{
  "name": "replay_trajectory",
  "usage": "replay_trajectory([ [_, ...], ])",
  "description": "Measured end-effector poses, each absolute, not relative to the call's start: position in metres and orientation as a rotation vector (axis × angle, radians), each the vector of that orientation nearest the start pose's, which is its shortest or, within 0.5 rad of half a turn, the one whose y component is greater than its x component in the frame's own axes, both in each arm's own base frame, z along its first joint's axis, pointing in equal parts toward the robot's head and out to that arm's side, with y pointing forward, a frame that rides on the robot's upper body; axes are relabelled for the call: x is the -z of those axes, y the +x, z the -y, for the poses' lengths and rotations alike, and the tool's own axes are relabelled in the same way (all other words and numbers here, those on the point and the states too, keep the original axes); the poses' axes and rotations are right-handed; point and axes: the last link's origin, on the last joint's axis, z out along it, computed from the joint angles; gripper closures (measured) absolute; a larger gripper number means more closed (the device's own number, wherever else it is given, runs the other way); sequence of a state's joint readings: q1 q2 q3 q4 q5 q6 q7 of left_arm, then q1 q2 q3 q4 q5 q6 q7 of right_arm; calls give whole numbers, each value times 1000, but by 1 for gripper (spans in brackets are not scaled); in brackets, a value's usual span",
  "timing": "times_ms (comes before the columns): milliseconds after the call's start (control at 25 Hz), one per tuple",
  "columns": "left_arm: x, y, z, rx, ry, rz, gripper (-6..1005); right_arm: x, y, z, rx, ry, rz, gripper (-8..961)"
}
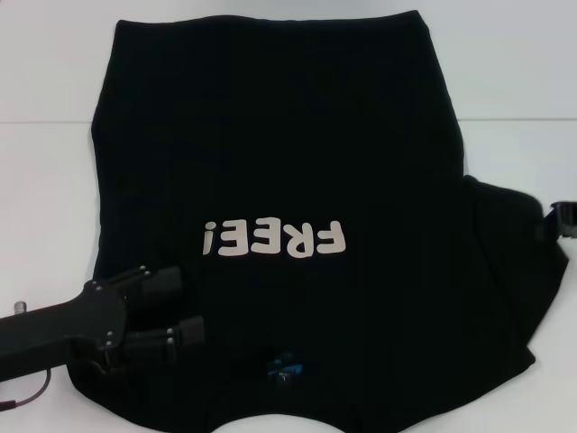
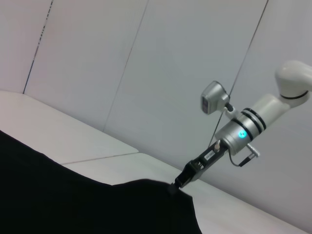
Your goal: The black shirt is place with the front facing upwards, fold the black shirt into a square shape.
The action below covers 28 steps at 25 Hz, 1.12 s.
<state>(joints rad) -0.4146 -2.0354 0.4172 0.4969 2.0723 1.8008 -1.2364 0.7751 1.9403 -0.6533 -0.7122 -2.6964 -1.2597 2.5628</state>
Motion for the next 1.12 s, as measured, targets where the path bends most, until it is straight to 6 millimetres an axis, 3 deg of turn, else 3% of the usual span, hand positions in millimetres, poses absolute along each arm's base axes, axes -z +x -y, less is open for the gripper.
replay_trajectory([
  [600, -18, -303, -269, 983, -2632, 735, 49, -91, 274, -423, -101, -2057, -1565, 900],
  [1120, -19, -303, -269, 980, -2630, 737, 50, -55, 224, -431, -62, -2320, -1401, 866],
])
